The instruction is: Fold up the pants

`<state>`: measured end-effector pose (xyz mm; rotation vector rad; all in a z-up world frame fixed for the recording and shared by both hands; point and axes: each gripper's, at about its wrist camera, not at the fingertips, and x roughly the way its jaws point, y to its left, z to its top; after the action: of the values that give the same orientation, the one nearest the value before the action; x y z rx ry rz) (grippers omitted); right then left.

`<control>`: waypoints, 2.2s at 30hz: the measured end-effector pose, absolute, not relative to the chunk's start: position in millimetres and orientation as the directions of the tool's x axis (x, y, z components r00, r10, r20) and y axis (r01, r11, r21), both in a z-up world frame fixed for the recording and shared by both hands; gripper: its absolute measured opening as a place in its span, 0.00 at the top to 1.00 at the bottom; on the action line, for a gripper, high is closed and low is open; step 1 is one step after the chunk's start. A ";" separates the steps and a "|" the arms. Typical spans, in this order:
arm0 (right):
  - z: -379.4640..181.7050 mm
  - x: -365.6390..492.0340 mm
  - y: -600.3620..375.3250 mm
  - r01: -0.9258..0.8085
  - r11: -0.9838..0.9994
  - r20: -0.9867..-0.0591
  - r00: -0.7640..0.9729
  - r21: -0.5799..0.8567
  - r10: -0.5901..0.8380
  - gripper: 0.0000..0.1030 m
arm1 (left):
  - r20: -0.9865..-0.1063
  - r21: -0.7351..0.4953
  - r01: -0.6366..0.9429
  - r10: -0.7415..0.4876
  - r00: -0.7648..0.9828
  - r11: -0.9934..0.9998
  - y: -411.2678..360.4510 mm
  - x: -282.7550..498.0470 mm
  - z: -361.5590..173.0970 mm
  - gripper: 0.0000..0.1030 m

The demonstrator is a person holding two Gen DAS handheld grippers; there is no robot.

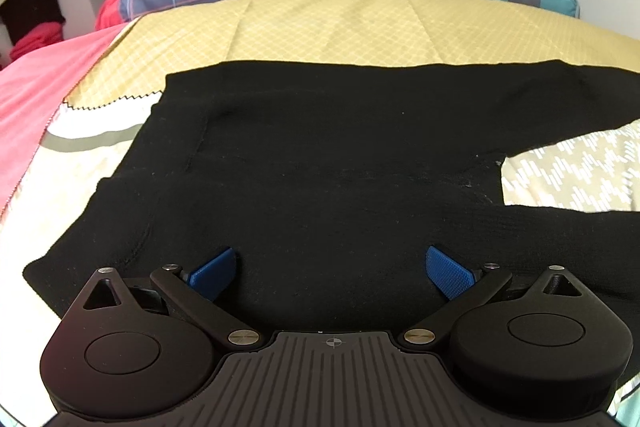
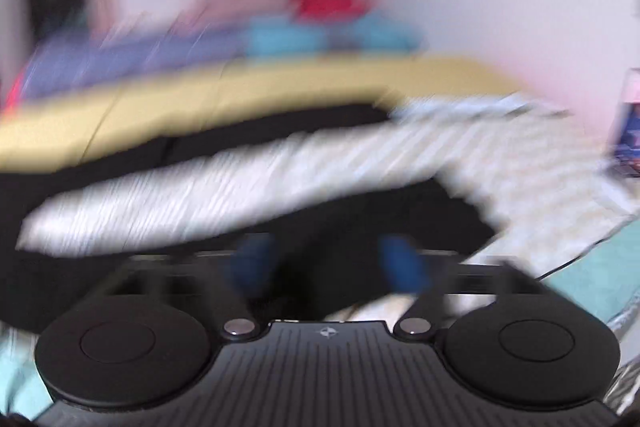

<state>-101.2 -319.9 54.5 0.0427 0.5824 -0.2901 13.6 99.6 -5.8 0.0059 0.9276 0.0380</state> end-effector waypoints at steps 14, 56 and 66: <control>32.1 -75.1 -406.1 0.575 0.807 -0.524 0.649 -0.136 -0.551 0.93 | -0.789 0.038 -0.066 0.071 0.610 0.997 94.6 8.7 -5.5 0.00; 71.6 45.0 11.4 -0.762 0.647 -0.707 0.452 0.010 0.544 0.61 | -0.726 0.004 -0.104 0.074 0.684 0.995 167.5 -49.6 -3.1 0.00; -24.9 109.2 171.3 -0.861 0.505 -0.824 0.242 0.061 0.512 0.76 | -0.705 -0.019 -0.096 0.055 0.707 0.995 172.4 -60.1 -5.9 0.00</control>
<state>109.2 171.3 -24.9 -0.4539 0.9103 0.9837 -60.1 172.4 -5.9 -0.0551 0.7815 0.0834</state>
